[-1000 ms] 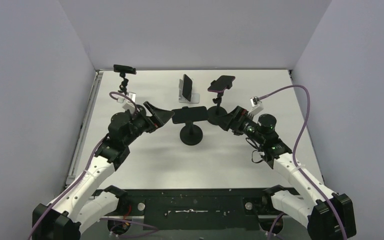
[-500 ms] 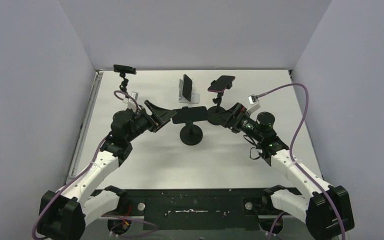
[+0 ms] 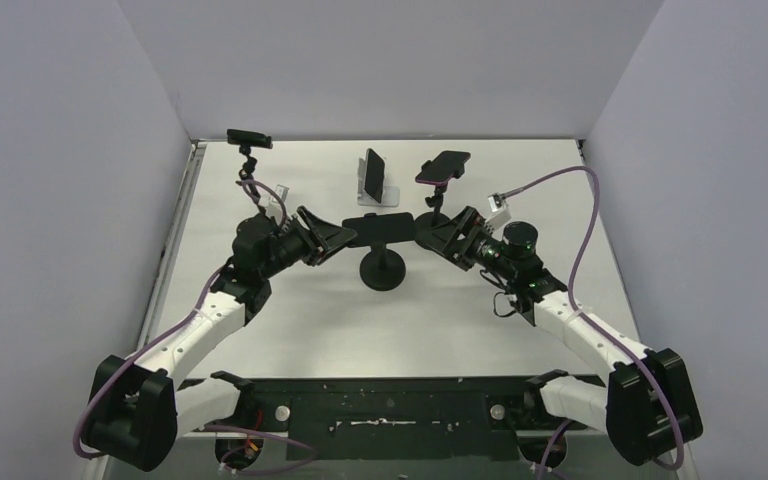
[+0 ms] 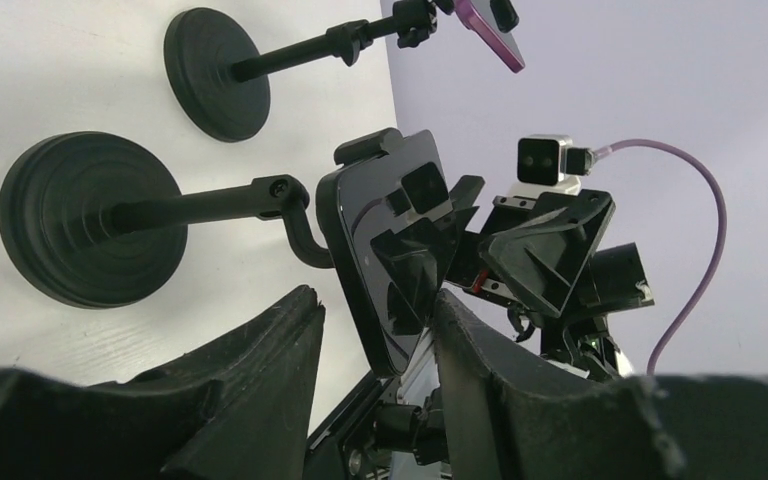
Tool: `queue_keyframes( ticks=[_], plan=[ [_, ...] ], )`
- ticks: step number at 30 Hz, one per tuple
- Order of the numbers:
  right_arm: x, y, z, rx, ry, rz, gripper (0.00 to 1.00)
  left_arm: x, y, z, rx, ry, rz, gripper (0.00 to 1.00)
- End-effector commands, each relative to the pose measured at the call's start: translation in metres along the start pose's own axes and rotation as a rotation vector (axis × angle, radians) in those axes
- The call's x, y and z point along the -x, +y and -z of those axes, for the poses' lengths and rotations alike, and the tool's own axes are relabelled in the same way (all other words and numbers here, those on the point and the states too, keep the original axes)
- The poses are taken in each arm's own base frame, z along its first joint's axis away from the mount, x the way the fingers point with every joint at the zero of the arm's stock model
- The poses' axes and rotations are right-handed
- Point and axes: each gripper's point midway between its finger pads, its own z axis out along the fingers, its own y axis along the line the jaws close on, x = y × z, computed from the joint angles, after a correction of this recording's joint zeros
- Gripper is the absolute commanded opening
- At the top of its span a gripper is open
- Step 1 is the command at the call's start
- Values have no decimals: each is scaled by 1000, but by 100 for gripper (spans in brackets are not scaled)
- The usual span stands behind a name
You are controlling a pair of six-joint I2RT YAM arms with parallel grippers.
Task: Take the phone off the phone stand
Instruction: Adjust the phone stand with the phone at the center of the board.
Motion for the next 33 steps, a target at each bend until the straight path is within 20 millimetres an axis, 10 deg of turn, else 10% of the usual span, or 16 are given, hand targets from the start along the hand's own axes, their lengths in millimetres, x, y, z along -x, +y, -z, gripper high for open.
queue_keyframes(
  ticks=[1, 8, 33],
  plan=[
    [9, 41, -11, 123, -17, 30, 84, 7, -25, -1, -78, 4, -75, 40],
    [6, 59, -28, 155, -16, 38, 73, 4, -25, 1, -81, 21, -94, 27],
    [-5, 20, -36, 55, -37, 38, 25, 15, -30, -5, -119, 15, -279, 4]
  ],
)
